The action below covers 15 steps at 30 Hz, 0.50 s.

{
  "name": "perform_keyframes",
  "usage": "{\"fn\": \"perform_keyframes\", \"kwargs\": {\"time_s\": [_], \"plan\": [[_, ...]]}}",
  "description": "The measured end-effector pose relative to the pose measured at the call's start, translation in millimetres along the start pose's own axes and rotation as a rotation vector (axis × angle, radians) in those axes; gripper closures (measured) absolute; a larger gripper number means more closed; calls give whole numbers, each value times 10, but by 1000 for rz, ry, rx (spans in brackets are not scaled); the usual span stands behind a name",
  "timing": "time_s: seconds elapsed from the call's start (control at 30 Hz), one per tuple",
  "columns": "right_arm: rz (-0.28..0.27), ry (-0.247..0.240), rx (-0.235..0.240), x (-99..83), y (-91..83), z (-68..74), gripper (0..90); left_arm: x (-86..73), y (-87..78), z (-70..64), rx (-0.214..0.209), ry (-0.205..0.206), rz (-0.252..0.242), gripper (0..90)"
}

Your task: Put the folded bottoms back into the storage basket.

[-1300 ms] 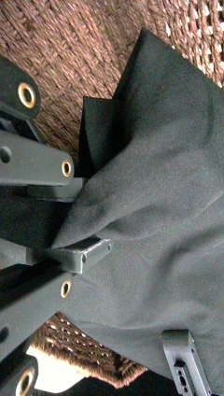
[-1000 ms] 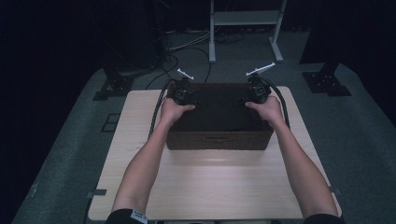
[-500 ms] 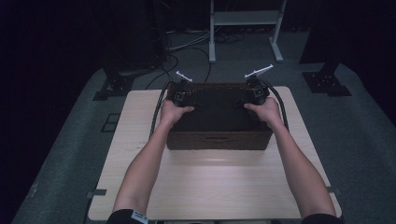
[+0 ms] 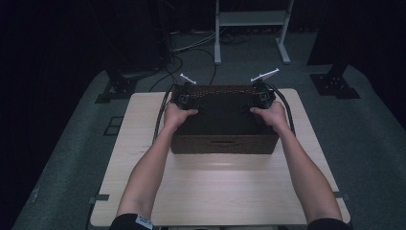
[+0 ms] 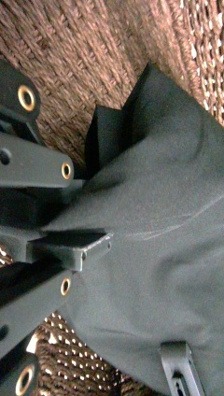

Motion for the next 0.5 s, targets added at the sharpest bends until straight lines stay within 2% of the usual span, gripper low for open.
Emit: {"fn": "perform_keyframes", "kwargs": {"time_s": [0.23,0.5], "plan": [[17,6,-11,-16,56,-33,759,-29,46,16,2,-15,13,760],[29,22,-18,-33,97,-84,755,-47,99,48,25,-35,27,758]]}}
Point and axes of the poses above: each handheld gripper's, and its own axes: y roughly forward along the jaws, x roughly out of its top, z roughly to its left, the point moved 7 cm from there along y, roughly forward along the jaws, and after that the axes turned 11 degrees about -z, right-handed, at the moved point
